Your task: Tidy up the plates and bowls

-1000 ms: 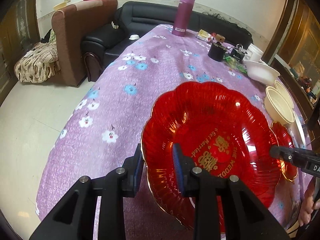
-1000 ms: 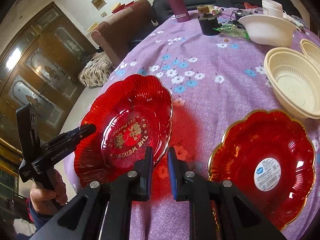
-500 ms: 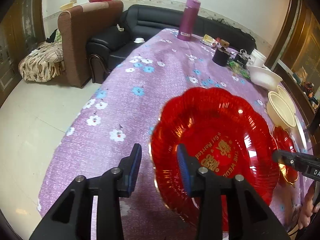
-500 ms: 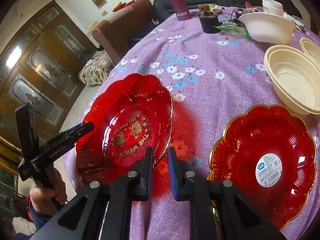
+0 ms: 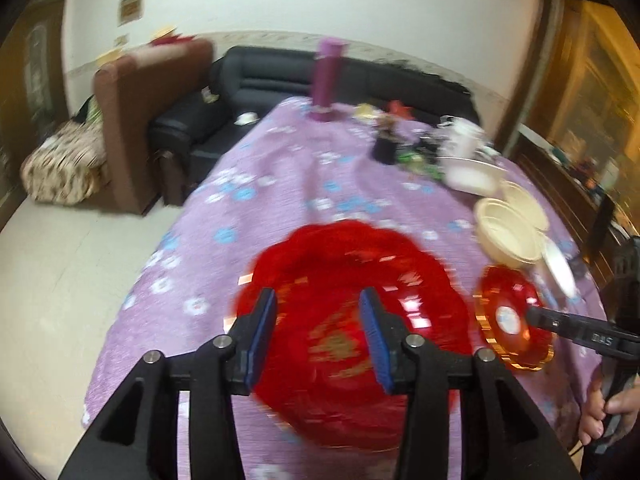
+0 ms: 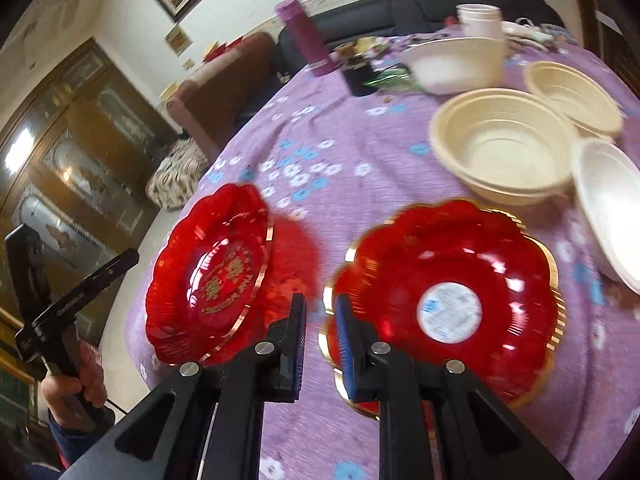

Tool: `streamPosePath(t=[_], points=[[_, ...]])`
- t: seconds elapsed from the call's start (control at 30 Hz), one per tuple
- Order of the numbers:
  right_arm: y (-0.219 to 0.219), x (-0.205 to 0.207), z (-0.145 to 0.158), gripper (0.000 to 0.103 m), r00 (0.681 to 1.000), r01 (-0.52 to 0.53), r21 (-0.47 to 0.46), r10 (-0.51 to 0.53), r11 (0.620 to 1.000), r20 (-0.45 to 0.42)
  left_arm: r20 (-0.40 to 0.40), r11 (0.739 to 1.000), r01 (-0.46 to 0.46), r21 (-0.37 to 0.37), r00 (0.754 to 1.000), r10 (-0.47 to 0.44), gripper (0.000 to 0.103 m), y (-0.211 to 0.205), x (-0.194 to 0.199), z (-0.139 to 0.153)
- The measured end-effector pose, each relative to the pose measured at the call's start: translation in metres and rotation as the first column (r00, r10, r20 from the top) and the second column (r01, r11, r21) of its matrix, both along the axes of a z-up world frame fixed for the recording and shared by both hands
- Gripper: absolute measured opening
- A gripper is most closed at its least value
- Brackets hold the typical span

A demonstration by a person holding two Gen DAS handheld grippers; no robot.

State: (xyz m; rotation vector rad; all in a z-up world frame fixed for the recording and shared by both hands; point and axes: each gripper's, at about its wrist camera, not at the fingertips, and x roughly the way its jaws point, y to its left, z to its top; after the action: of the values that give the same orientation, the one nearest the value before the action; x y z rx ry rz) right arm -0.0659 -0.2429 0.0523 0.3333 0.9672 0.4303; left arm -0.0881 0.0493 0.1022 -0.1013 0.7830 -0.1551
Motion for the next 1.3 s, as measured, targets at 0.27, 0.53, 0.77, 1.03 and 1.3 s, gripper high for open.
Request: streamPosePath(t=[0.27,0.53,0.77,1.03,1.3], points=[[-0.059,-0.027,0.004,0.018,0.991,0.127,0.013,-0.127,0.992,0.035,0.004,0.980,0.197,-0.004,0.980,-0.197,0.047,-0.092,0.001,0.009],[-0.105,-0.046,-0.009,0.022,0.975,0.221,0.016,-0.222,0.975,0.017,-0.039,0.943,0.332,-0.005,0.943,-0.332,0.047,-0.173,0.000,-0.002],[-0.127,-0.052,-0.015,0.029,0.967,0.254,0.048,-0.254,0.966,0.010,-0.085,0.937,0.350,0.020,0.934,-0.347,0.047,-0.200,0.001,-0.011],[-0.140,-0.056,-0.020,0.035,0.964,0.263,0.091,-0.264,0.960,0.003,-0.117,0.947,0.317,0.048,0.943,-0.310,0.047,-0.203,0.018,-0.018],[-0.153,-0.058,-0.027,0.035,0.955,0.295,0.134,-0.294,0.946,-0.029,-0.141,0.951,0.301,0.075,0.947,-0.288,0.047,-0.203,0.039,-0.027]])
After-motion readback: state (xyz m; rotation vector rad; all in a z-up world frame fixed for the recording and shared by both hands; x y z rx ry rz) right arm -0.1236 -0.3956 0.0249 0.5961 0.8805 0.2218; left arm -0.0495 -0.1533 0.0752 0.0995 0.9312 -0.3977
